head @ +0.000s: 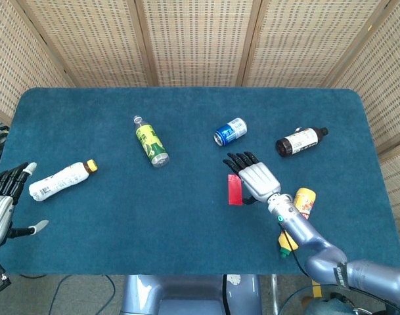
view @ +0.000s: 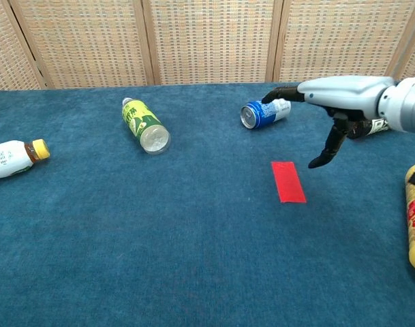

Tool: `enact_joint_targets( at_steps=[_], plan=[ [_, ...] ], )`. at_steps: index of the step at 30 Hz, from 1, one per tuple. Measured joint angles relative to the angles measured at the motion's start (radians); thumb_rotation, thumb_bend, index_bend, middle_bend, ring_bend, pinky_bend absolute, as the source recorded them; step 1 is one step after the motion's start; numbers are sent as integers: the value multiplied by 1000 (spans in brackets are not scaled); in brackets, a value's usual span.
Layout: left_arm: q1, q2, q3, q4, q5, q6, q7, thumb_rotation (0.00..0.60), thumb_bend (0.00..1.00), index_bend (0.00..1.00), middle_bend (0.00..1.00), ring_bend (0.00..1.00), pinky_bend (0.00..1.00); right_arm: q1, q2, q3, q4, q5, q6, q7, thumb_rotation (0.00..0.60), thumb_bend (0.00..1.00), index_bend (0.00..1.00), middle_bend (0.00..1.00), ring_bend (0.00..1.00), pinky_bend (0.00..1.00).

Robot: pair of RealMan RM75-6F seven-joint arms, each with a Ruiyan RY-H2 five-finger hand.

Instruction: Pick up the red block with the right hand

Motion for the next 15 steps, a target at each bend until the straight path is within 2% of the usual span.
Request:
enact_joint_targets(
  at_steps=[6, 7, 9, 10, 15],
  plan=[
    [-8, -7, -2, 0, -9, -9, 18, 600, 0, 0, 0, 0, 0, 41, -69, -33, 69, 52, -5, -77, 600, 0, 15, 0, 0, 0],
    [-9, -9, -1, -1, -10, -11, 23, 600, 0, 0, 0, 0, 0, 42, -75, -39, 75, 54, -1, -81, 600, 0, 83, 0, 0, 0],
    [-11, -12, 0, -2, -10, -13, 30, 600, 0, 0, 0, 0, 0, 44, -89, -53, 87, 61, 7, -89, 600, 0, 293, 0, 0, 0],
    [-11, -13, 0, -3, -9, -12, 32, 600, 0, 0, 0, 0, 0, 44, -93, -57, 89, 63, 11, -89, 600, 0, 351, 0, 0, 0],
    [-12, -16, 1, -5, -9, -11, 39, 600, 0, 0, 0, 0, 0, 42, -116, -71, 95, 61, 32, -85, 600, 0, 390, 0, 0, 0]
  ],
)
